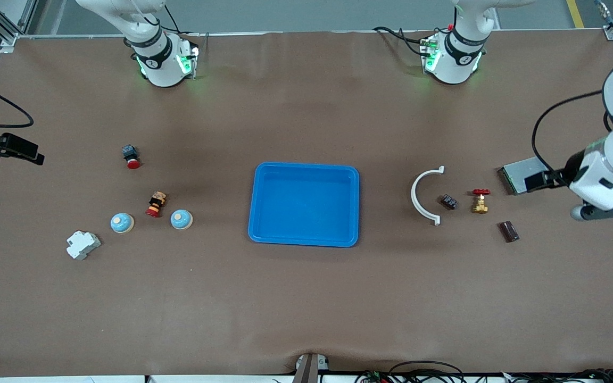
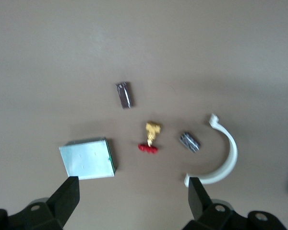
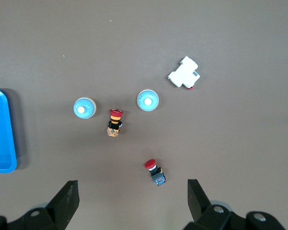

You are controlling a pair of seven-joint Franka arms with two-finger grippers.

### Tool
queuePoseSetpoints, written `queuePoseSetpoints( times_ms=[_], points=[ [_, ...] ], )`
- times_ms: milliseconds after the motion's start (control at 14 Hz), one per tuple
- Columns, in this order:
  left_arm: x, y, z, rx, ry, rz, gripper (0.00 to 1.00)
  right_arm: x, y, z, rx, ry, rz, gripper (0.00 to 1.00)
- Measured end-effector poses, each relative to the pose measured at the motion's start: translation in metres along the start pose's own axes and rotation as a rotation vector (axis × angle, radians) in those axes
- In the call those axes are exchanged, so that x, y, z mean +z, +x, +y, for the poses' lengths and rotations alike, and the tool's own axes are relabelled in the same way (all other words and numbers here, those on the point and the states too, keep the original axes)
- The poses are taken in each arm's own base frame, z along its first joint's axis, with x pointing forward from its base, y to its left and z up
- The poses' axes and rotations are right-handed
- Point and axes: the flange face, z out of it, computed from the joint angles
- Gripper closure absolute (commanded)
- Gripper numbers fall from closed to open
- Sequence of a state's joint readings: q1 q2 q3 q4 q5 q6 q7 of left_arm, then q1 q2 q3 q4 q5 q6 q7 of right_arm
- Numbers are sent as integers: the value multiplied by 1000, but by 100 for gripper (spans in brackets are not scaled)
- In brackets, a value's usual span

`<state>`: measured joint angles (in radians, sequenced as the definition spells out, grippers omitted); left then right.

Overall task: Place electrolytic capacitor and blue bell in tray
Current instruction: 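Reach down and grasp the dark capacitor with the left gripper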

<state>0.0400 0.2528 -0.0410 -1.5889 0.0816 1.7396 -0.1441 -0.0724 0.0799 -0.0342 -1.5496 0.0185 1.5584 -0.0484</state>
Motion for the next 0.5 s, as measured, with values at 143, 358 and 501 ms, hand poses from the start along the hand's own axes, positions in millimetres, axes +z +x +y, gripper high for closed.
queuePoseSetpoints(
  times_ms=[143,358,501],
  points=[
    [49,19,-26,-41,-10,9,0,0,0,0,0,0,0,0],
    [126,31,-42,-66,-23,22,4,0,0,0,0,0,0,0],
    [164,31,-38,-62,-28,24,19,0,0,0,0,0,-1,0]
  ],
)
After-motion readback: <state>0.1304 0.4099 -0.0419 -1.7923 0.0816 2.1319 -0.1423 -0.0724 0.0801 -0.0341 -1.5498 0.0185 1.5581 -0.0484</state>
